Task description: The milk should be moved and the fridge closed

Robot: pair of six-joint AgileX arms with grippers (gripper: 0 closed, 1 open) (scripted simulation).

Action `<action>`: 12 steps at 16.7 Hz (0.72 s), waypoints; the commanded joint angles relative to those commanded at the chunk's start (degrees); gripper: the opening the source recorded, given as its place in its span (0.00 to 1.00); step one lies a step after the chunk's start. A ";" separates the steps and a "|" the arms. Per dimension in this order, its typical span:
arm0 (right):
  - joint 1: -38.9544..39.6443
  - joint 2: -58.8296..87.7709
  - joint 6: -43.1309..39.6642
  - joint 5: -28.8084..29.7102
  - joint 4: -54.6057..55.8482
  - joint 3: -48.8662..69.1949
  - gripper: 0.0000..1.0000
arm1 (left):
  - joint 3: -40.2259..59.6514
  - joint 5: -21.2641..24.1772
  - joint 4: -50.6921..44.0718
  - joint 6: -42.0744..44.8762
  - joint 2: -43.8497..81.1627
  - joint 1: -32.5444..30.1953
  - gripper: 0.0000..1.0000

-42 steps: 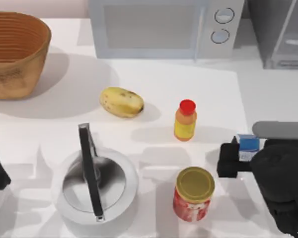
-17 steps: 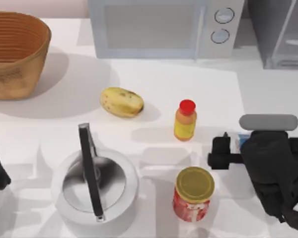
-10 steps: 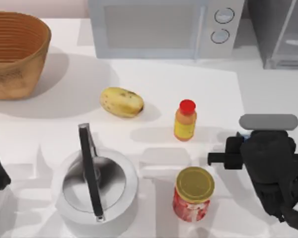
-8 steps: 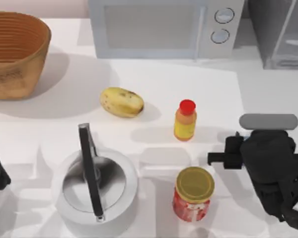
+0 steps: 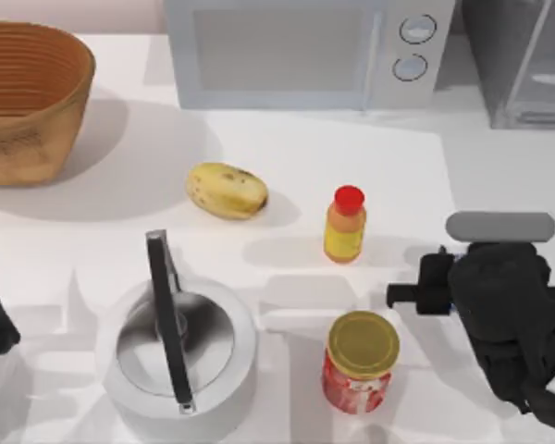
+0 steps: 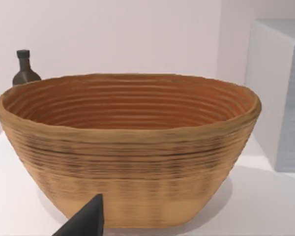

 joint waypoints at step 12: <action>0.01 -7.95 -0.05 -0.16 -10.41 2.33 0.00 | 0.00 0.00 0.00 0.00 0.00 0.00 1.00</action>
